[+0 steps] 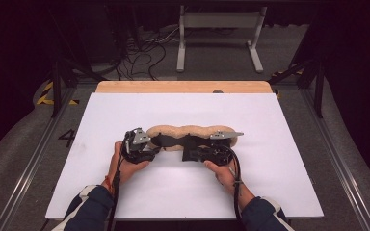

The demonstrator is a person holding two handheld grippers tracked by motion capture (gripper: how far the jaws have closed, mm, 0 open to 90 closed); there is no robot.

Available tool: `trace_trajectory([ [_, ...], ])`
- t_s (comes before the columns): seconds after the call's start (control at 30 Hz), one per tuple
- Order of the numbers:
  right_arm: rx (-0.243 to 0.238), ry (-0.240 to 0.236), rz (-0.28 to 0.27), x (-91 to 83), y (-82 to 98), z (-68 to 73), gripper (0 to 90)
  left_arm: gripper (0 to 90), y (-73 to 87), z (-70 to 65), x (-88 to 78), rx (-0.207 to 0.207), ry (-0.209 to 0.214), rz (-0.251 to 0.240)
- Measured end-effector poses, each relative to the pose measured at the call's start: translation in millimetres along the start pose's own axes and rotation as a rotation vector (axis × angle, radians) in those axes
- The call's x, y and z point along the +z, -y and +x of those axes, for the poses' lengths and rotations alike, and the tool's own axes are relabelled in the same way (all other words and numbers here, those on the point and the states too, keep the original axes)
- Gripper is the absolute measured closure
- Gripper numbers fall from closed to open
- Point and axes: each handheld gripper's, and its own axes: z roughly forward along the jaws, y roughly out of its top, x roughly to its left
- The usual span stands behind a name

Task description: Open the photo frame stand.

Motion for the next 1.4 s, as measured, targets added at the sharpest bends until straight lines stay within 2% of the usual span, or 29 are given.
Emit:
trace_trajectory([
  [0.17, -0.001, 0.004, 0.003, 0.1, 2.1, -1.3, 74.5, 48.9, 0.3, -0.1, -0.7, 0.006, 0.003, 0.002],
  [0.23, -0.011, 0.006, 0.008, -0.1, 2.0, -0.4, 70.9, 49.1, 1.1, 0.8, -1.4, -0.009, 0.015, -0.005],
  [0.37, -0.03, 0.016, 0.024, -2.2, 3.9, 4.5, 66.3, 49.4, 1.7, 0.8, -3.7, -0.008, 0.023, 0.001],
  [0.53, -0.079, 0.041, 0.029, -13.3, 6.4, 9.9, 65.0, 49.8, 2.6, 0.5, -7.3, 0.005, 0.036, 0.007],
  [0.63, -0.098, 0.055, 0.028, -21.5, 7.8, 13.2, 63.5, 51.3, 3.3, 0.1, -10.8, -0.013, 0.024, 0.008],
  [0.7, -0.121, 0.07, 0.031, -26.8, 10.2, 16.3, 62.8, 51.3, 3.5, 1.7, -13.5, -0.005, 0.021, 0.005],
  [0.83, -0.148, 0.08, 0.039, -33.1, 13.0, 20.1, 62.5, 50.4, 4.7, 3.2, -19.2, -0.019, 0.017, -0.004],
  [0.9, -0.166, 0.091, 0.036, -37.9, 13.5, 21.6, 62.1, 49.1, 5.6, 4.2, -24.2, -0.013, 0.027, -0.013],
  [1.07, -0.184, 0.12, 0.018, -56.3, 18.3, 21.9, 62.9, 42.4, 8.0, 5.0, -38.9, 0.014, 0.029, -0.021],
  [1.17, -0.184, 0.141, 0.0, -69.7, 21.1, 20.2, 64.1, 40.7, 8.4, 5.7, -49.8, 0.029, 0.045, -0.061],
  [1.3, -0.159, 0.175, -0.03, -90.0, 26.8, 12.9, 65.6, 34.9, 8.7, 6.4, -60.2, 0.044, 0.06, -0.106],
  [1.4, -0.173, 0.222, -0.051, -104.8, 26.7, 9.2, 66.9, 32.1, 7.7, 7.4, -63.4, 0.052, 0.071, -0.134],
])
